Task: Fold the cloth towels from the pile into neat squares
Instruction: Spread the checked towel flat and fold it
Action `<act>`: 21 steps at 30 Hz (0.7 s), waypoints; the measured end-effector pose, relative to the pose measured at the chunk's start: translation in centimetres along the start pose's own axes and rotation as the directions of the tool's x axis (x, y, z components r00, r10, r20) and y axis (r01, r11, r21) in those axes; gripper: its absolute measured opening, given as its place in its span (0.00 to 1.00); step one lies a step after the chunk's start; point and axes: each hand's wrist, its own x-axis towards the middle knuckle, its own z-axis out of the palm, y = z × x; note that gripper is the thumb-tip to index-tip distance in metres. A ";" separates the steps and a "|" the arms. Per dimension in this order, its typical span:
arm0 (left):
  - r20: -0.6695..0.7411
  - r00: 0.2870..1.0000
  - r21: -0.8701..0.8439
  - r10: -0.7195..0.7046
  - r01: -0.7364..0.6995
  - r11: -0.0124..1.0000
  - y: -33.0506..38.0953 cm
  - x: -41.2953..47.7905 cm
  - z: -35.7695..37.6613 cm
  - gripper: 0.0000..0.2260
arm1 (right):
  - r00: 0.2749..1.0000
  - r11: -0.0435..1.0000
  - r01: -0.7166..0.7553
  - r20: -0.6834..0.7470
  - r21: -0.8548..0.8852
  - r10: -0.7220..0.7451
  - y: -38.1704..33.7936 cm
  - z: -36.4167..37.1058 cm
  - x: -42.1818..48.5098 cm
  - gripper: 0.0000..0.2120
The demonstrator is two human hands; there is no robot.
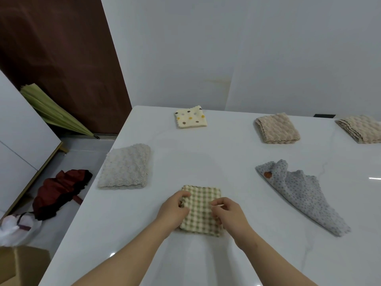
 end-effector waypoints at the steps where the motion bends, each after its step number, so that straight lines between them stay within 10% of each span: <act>1: -0.008 1.000 0.050 0.006 -0.006 0.999 -0.1 0.0 0.0 0.18 | 1.000 1.000 -0.010 0.005 -0.014 0.010 0.2 0.0 0.1 0.05; 14: -0.084 0.995 0.463 -0.047 0.080 0.882 -0.1 0.5 0.6 0.25 | 0.997 0.948 0.023 -0.059 -0.318 -0.043 1.5 0.2 0.9 0.24; 21: -0.034 0.996 0.434 -0.077 0.084 0.897 -0.2 0.6 0.4 0.10 | 0.993 0.946 -0.055 -0.118 -0.320 0.018 2.0 0.5 0.9 0.05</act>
